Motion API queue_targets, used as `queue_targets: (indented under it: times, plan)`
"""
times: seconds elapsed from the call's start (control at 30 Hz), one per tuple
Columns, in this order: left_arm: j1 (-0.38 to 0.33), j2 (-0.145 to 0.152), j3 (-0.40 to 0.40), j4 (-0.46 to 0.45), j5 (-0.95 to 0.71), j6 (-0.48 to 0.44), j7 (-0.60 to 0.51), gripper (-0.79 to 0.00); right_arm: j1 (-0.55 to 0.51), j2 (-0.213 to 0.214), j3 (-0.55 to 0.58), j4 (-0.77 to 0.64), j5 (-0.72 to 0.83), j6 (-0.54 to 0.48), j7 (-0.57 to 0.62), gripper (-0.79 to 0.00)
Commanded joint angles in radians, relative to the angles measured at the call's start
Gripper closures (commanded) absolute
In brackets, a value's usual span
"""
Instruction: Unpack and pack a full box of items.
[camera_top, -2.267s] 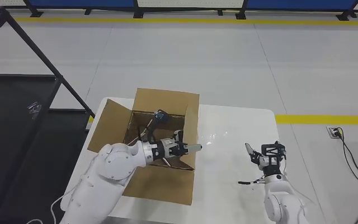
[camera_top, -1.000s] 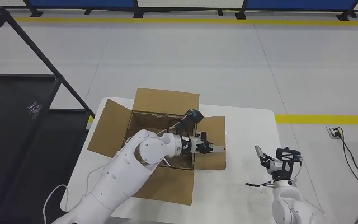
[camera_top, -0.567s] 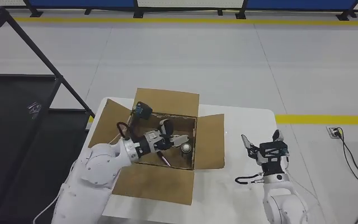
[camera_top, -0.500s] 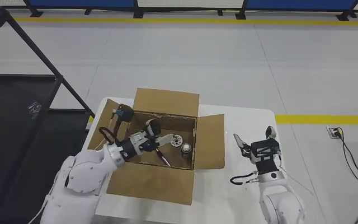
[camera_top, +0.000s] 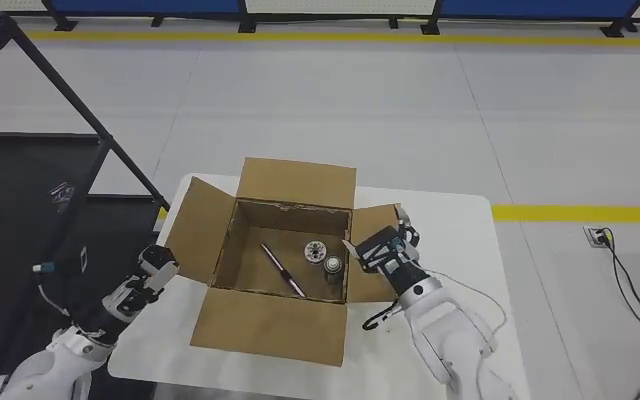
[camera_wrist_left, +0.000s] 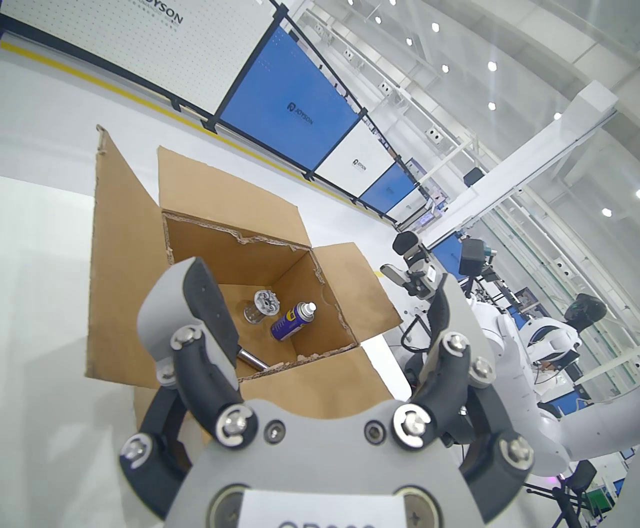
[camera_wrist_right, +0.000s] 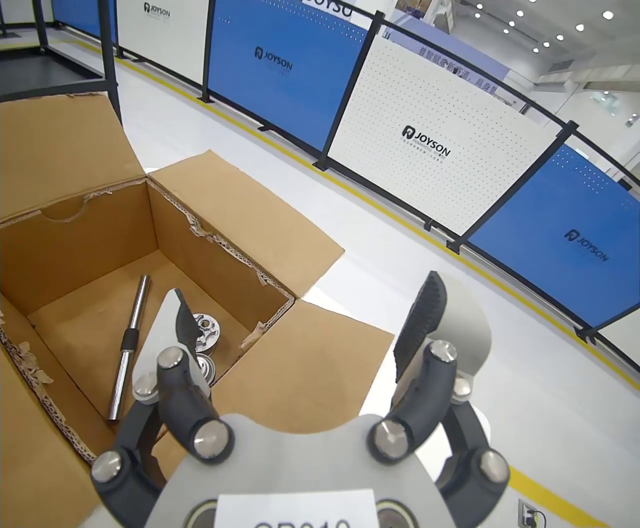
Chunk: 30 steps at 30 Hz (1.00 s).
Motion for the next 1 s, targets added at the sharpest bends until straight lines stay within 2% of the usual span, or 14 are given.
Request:
queue_targets:
  times: [0.0,0.1,0.2,0.27,0.33,0.43,0.6,0.7,0.8,0.9,0.97]
  plan:
    - [0.0,0.0,0.0,0.0,0.0,0.0,0.0,-0.785,0.0,0.0,0.0,0.0,0.0,0.0,0.001,-0.785]
    - [0.0,0.0,0.0,0.0,0.0,0.0,0.0,-0.785,0.0,0.0,0.0,0.0,0.0,0.0,0.001,-0.785]
    - [0.0,0.0,0.0,0.0,0.0,0.0,0.0,-0.785,0.009,0.002,-0.029,0.011,0.018,-0.09,-0.041,-0.785]
    - [0.0,0.0,0.0,0.0,0.0,0.0,0.0,-0.785,0.051,-0.003,-0.054,0.033,0.038,-0.107,-0.006,-0.785]
    - [0.0,0.0,0.0,0.0,0.0,0.0,0.0,-0.785,0.111,-0.014,-0.087,0.051,0.102,-0.112,0.073,-0.785]
    - [-0.005,-0.001,-0.003,0.006,-0.008,0.048,0.047,-0.785,0.228,-0.033,-0.142,0.101,0.229,-0.149,0.207,-0.785]
    - [-0.009,0.003,-0.032,0.028,-0.041,0.072,0.072,-0.785,0.479,-0.075,-0.236,0.302,0.43,-0.165,0.555,-0.785]
    - [0.004,0.005,-0.054,0.043,-0.071,0.067,0.078,-0.785,0.623,-0.106,-0.304,0.466,0.53,-0.143,0.714,-0.785]
    - [0.018,0.006,-0.068,0.054,-0.103,0.064,0.083,-0.785,0.741,-0.142,-0.385,0.638,0.6,-0.136,0.824,-0.785]
    - [0.026,0.007,-0.074,0.057,-0.137,0.068,0.078,-0.785,0.832,-0.181,-0.456,0.804,0.66,-0.131,0.872,-0.785]
    - [0.027,0.008,-0.077,0.058,-0.142,0.071,0.075,-0.785,0.832,-0.181,-0.456,0.804,0.66,-0.131,0.872,-0.785]
